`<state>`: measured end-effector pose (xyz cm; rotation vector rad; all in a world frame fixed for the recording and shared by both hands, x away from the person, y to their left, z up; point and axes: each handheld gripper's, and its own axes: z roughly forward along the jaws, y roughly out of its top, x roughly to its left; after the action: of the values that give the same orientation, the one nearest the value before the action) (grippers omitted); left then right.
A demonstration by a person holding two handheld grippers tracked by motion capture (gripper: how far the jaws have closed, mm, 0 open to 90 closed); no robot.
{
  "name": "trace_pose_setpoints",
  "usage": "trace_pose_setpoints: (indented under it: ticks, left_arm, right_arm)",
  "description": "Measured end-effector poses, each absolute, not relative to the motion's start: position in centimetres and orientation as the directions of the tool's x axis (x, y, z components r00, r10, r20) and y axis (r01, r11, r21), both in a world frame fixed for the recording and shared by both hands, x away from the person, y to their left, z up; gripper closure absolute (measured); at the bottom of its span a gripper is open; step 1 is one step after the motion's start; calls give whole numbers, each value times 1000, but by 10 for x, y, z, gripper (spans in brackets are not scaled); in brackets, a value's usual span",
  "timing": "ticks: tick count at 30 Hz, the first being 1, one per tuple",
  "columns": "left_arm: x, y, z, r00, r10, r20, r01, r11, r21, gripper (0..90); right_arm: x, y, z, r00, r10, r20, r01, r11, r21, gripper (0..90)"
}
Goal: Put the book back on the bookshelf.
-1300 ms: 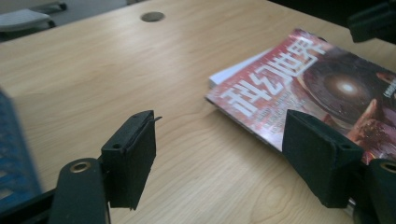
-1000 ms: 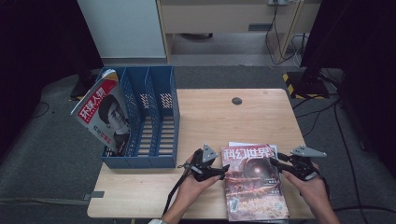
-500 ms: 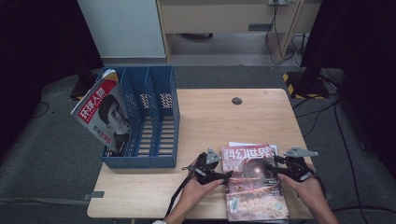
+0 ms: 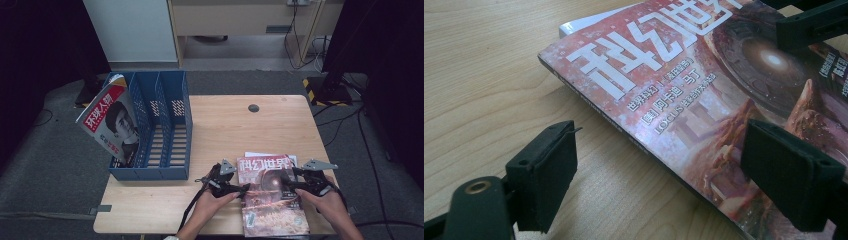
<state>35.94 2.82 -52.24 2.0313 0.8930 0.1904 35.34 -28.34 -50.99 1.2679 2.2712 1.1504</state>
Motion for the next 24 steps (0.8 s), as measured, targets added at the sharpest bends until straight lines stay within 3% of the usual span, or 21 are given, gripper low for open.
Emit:
trace_pose_setpoints:
  ticks: [24]
  left_arm:
    - [371,17,-531,705,640,-307,588,-285,757,120]
  right_arm:
    - [353,-283,-510,-566,816,114,577,294,762,331]
